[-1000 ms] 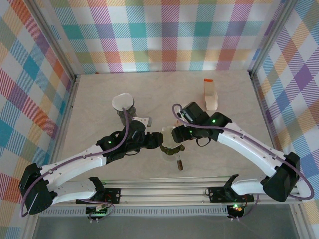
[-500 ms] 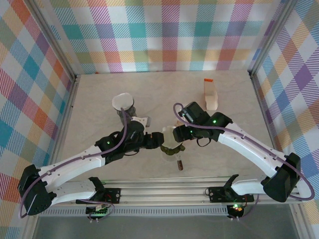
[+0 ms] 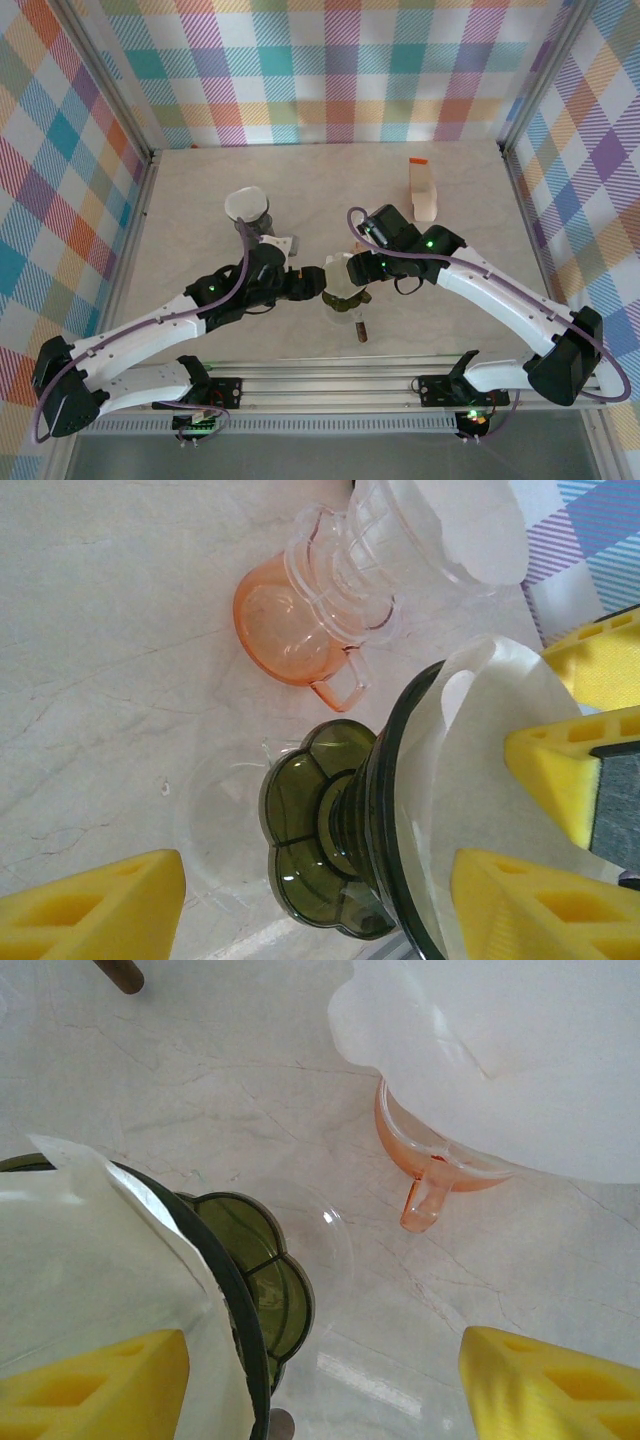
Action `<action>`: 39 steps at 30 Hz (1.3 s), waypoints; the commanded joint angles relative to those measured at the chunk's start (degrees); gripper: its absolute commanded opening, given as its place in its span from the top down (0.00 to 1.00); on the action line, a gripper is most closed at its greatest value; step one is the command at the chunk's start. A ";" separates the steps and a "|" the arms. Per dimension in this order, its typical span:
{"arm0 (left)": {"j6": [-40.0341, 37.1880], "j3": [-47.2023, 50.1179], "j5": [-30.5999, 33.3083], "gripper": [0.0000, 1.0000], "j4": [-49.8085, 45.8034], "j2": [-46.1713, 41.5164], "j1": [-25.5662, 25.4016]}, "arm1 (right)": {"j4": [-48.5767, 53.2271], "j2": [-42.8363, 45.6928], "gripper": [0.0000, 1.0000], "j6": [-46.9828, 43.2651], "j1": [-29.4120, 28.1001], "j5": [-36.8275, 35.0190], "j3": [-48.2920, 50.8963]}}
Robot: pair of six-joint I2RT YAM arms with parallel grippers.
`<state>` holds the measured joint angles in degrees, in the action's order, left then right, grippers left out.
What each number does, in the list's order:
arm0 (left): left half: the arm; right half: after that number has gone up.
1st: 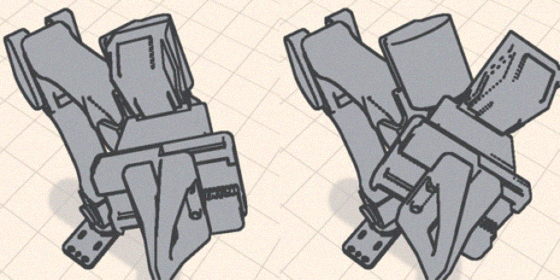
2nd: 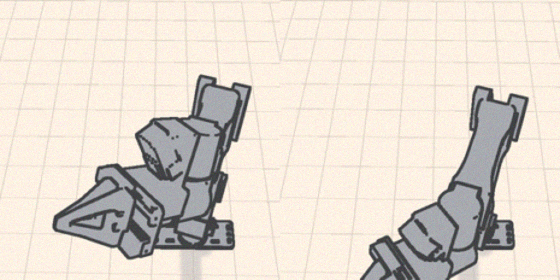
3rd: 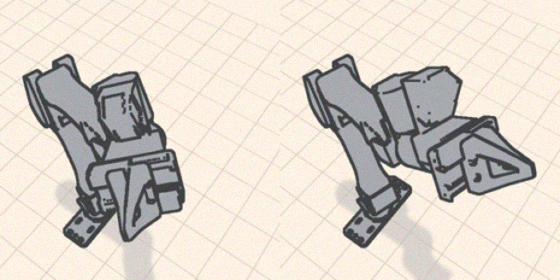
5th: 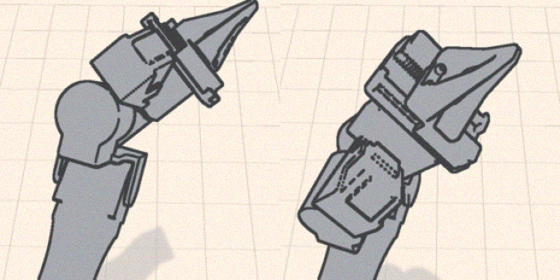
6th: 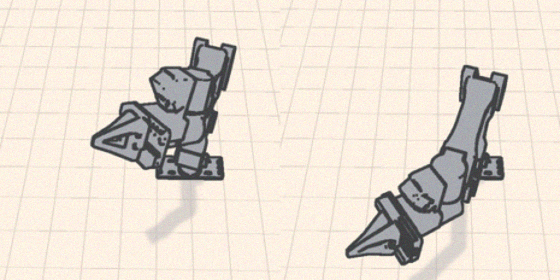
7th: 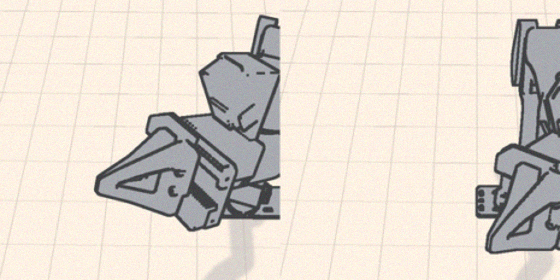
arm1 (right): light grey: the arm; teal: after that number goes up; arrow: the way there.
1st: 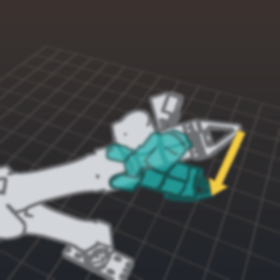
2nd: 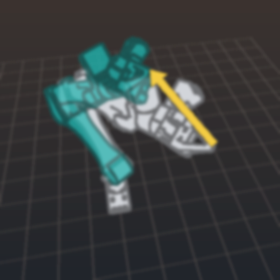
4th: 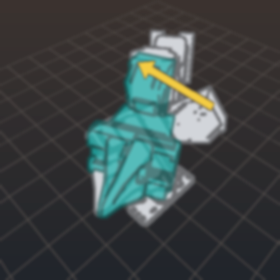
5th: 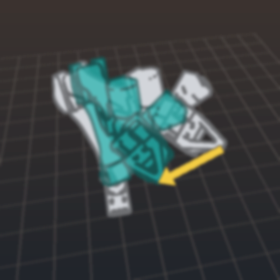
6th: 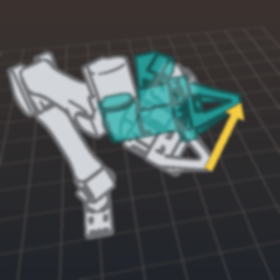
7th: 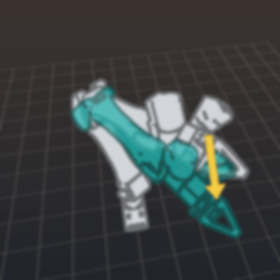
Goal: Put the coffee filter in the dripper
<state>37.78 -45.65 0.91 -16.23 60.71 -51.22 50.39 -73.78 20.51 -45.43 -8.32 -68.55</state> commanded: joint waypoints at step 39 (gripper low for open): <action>1.05 -0.80 -0.90 0.34 -0.21 2.62 1.45 | -4.57 -9.27 0.22 -1.39 -0.53 3.28 -8.83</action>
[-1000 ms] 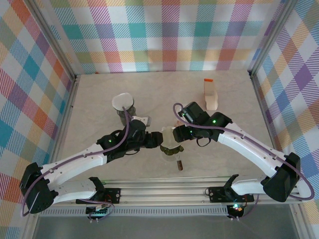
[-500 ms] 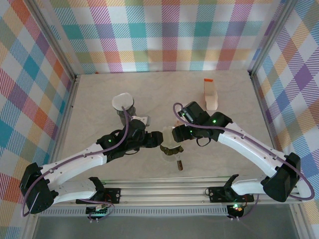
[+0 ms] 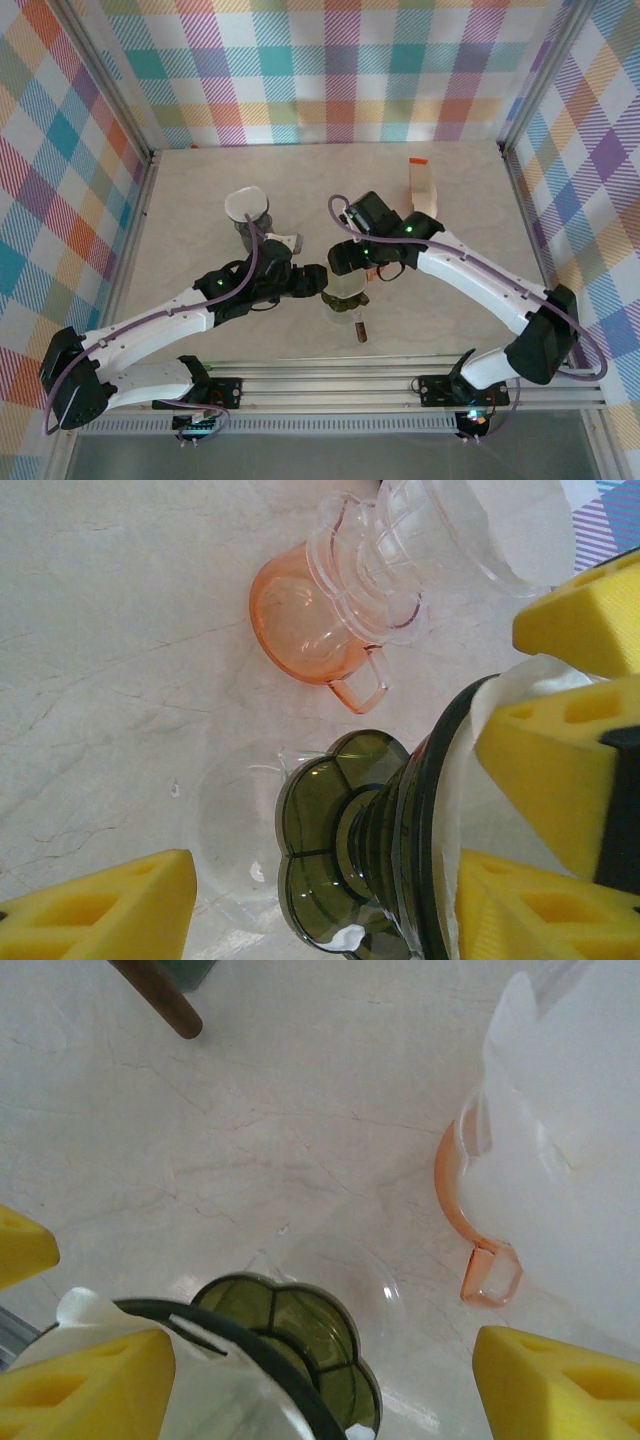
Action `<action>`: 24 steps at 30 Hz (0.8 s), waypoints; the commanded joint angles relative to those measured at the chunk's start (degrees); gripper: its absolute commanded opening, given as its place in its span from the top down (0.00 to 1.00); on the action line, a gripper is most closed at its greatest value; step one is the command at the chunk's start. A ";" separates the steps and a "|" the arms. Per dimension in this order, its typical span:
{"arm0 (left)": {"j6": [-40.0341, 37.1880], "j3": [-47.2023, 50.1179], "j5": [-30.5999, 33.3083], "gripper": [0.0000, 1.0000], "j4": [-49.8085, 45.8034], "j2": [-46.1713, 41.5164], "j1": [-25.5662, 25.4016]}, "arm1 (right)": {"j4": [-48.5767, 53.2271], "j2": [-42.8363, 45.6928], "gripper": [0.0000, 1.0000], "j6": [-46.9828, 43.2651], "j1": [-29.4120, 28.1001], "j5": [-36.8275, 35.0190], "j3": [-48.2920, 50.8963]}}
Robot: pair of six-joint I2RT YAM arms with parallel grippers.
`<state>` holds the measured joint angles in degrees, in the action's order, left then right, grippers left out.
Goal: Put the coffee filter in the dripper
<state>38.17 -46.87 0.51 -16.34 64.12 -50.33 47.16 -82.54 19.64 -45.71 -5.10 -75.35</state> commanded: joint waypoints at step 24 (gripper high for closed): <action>1.02 0.43 -0.72 0.32 0.88 -1.06 0.66 | -2.39 13.63 0.20 2.41 -0.20 -6.44 5.16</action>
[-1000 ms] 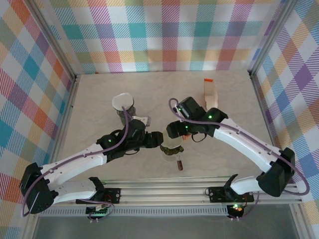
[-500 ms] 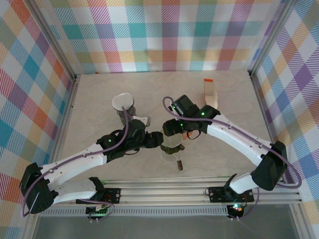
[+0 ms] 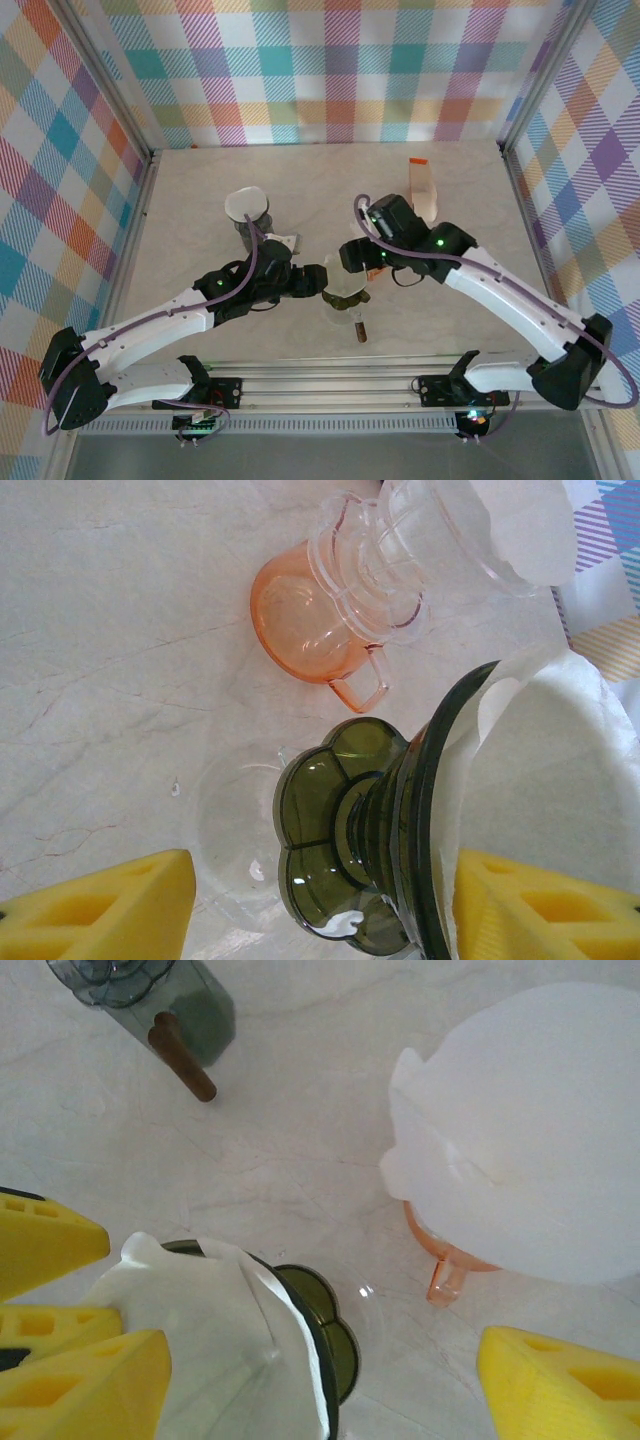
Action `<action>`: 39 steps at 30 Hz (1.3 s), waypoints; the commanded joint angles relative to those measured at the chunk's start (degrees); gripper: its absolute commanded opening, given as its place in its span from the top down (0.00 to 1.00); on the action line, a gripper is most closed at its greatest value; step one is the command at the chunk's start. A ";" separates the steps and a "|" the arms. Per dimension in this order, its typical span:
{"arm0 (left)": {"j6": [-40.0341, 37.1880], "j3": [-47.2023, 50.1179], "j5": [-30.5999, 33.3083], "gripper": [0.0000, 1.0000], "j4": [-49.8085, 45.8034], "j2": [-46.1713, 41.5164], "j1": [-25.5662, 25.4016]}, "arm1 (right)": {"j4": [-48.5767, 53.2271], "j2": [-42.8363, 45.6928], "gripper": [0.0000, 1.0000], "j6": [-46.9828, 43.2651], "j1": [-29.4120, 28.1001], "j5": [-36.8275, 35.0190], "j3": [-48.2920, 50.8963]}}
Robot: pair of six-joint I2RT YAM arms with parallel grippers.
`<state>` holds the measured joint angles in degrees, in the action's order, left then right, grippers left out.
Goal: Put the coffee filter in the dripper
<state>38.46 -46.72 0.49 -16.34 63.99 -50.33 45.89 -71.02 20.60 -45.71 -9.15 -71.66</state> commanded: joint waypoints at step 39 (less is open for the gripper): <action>-3.85 -6.96 9.08 0.13 -12.50 -19.74 26.64 | -7.05 19.19 0.16 3.48 -0.08 -11.45 13.64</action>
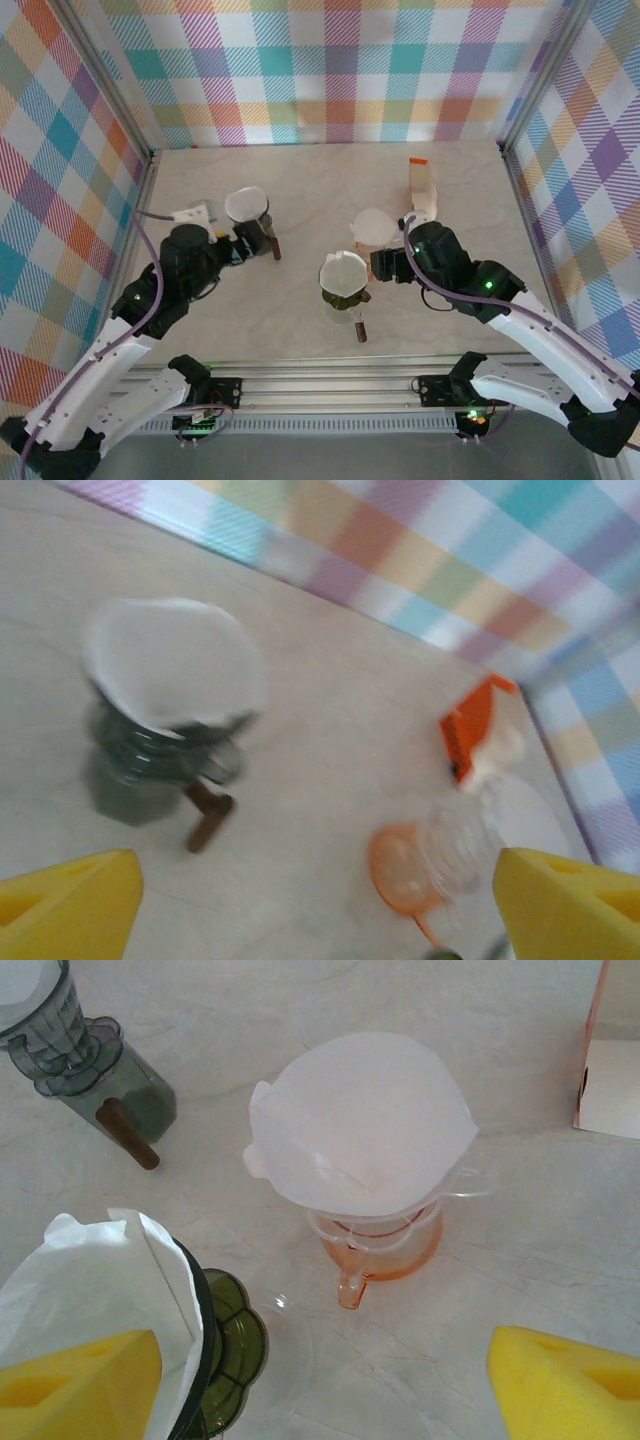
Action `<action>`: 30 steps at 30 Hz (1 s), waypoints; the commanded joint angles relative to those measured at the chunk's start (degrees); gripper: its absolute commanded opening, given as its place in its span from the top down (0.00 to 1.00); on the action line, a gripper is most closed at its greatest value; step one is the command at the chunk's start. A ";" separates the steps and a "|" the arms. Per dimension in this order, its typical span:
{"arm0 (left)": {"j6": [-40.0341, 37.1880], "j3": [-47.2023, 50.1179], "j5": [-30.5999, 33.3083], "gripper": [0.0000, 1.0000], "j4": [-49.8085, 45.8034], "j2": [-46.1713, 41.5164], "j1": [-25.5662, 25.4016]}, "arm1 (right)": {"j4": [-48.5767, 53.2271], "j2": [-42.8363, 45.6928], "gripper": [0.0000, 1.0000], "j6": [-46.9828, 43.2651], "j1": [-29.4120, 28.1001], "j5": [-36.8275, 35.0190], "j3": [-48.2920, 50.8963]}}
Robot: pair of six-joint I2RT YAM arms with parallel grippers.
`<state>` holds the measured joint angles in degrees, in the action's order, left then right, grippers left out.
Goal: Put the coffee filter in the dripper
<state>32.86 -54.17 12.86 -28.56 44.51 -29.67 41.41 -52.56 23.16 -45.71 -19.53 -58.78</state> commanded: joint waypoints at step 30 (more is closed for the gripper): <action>18.29 7.95 -12.84 0.49 32.28 46.80 29.74 | -4.56 8.85 0.16 1.10 -0.08 1.01 5.87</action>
<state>49.98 -44.40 1.45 -0.49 90.74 -0.23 36.10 -44.84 23.99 -45.71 -17.43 -53.08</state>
